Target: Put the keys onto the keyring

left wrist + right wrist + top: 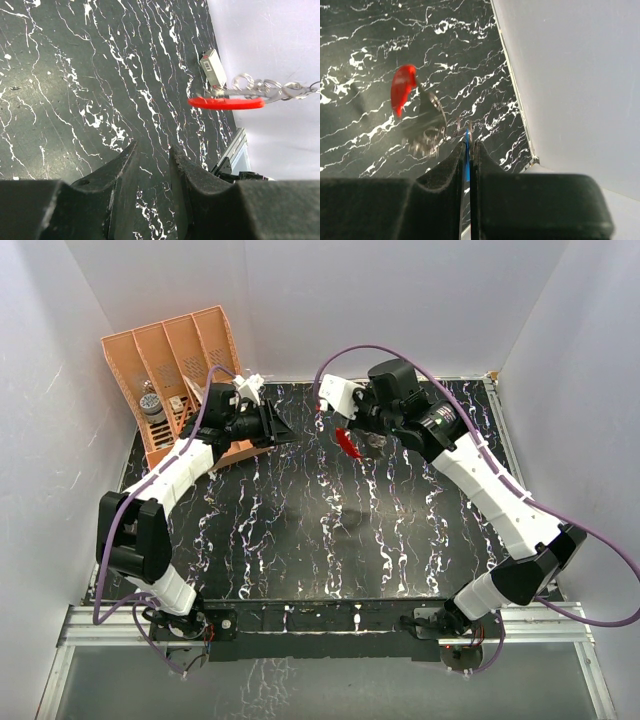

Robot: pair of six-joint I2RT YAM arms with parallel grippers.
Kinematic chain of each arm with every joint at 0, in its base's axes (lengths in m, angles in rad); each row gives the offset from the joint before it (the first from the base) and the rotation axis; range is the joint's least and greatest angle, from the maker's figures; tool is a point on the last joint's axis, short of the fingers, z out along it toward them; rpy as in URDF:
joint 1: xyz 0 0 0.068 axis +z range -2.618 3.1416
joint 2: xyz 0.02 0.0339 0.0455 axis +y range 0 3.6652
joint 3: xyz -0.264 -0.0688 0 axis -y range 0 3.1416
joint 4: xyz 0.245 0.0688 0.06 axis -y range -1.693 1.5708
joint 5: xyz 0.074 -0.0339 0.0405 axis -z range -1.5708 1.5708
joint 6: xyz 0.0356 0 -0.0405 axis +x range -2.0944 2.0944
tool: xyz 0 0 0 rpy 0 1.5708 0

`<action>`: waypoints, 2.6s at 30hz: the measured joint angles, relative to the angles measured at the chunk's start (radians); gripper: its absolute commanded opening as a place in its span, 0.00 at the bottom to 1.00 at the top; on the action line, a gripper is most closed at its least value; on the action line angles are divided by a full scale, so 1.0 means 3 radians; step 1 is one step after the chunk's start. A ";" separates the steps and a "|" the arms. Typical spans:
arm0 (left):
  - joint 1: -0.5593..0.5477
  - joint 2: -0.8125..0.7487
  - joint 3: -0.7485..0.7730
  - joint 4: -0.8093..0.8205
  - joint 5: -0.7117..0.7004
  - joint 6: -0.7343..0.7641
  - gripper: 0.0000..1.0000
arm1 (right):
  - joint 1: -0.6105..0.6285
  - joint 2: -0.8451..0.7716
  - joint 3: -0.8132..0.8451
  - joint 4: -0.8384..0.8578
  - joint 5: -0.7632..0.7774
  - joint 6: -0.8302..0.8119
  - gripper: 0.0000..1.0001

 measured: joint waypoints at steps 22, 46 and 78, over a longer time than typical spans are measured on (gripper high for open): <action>0.0076 -0.0635 -0.0319 0.0131 -0.0245 0.0139 0.98 | 0.0042 0.0252 -0.0009 -0.0528 -0.0217 0.0247 0.00; 0.0117 -0.1066 -0.0689 0.0234 -0.0580 0.0067 0.99 | -0.0015 0.0717 0.0000 0.0072 -0.0422 0.1703 0.00; 0.0118 -0.0992 -0.0810 0.0364 -0.0665 -0.0003 0.99 | -0.0158 0.0834 -0.1102 0.1040 -0.0317 0.1898 0.00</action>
